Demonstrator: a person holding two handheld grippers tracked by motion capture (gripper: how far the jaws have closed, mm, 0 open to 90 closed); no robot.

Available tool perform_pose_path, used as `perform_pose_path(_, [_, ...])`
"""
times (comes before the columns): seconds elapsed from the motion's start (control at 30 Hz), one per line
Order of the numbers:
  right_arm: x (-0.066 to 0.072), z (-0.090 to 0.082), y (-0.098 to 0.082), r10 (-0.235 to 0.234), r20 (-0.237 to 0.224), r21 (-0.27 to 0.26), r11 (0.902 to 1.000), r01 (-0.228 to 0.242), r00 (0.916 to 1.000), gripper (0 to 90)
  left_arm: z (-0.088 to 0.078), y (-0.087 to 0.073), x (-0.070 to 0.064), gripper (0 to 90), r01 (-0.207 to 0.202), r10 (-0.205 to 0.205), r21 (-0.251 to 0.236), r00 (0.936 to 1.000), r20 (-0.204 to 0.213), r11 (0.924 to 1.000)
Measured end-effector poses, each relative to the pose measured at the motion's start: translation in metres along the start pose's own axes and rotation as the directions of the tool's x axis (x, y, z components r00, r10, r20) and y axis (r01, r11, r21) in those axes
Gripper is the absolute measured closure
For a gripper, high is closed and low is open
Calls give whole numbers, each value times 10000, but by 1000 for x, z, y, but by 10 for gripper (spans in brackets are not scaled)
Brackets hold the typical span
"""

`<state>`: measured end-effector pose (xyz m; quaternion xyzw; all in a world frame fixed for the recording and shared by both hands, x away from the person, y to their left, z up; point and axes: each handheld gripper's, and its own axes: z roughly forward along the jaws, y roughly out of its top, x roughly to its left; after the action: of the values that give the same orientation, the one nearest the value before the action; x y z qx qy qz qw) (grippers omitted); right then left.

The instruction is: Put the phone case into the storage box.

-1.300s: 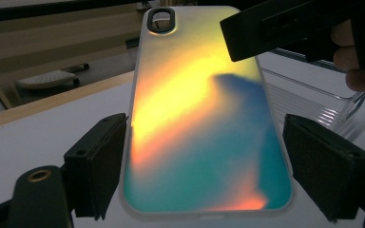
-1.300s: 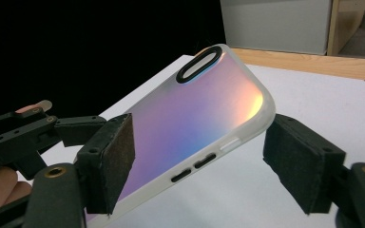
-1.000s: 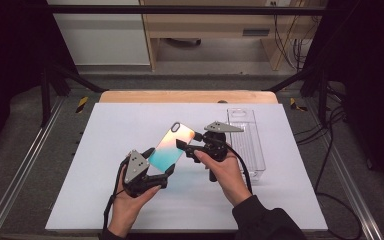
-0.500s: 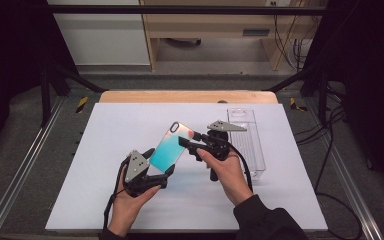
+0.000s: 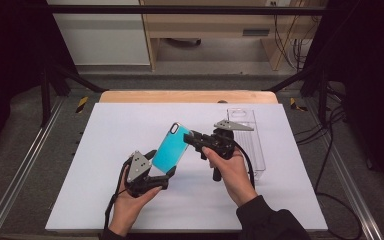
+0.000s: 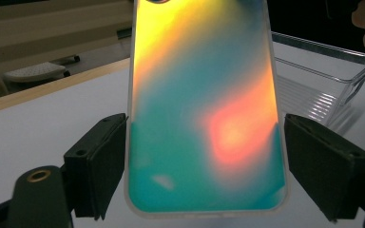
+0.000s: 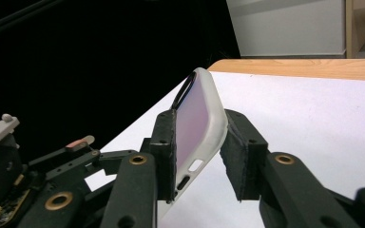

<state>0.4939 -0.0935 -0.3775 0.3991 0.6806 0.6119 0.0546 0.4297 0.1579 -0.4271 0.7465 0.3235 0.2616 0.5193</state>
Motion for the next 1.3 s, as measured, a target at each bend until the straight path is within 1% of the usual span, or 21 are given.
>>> perform_pose_path(0.2, [3, -1, 1, 308, -235, -21, 9995, -309, 9992, 728, 2, -3, 1, 168, 20, -20, 93, 10000, 18, 10000])
perform_pose_path(0.47, [9, -2, 1, 353, -515, 1, 9994, -354, 9980, 778, 5, -6, 1, 168, -6, 6, 226, 10000, 23, 9997])
perform_pose_path(0.53, [10, -3, 1, 481, -537, 73, 9988, -478, 9974, 788, 6, -7, 1, 168, -1, 1, 245, 10000, 17, 9997])
perform_pose_path(0.6, [12, -2, 1, 522, -655, 106, 9986, -516, 9965, 799, 6, -7, 1, 168, -5, 5, 257, 10000, 7, 9997])
perform_pose_path(0.77, [17, -1, 1, 410, -832, 132, 9991, -400, 9957, 811, 7, -9, 2, 168, 4, -2, 285, 10000, -57, 9996])
perform_pose_path(0.97, [22, 0, 2, 195, -851, 148, 9997, -183, 9962, 813, 7, -9, 2, 167, 55, -52, 236, 9999, -116, 9997])
perform_pose_path(1.07, [25, 1, 2, -21, -886, 51, 10000, 25, 9961, 814, 7, -9, 2, 167, 20, -16, 214, 9998, -190, 9998])
perform_pose_path(1.3, [29, 2, 1, -295, -865, -43, 9996, 292, 9958, 815, 7, -10, 2, 166, 83, -79, 145, 9995, -296, 9999])
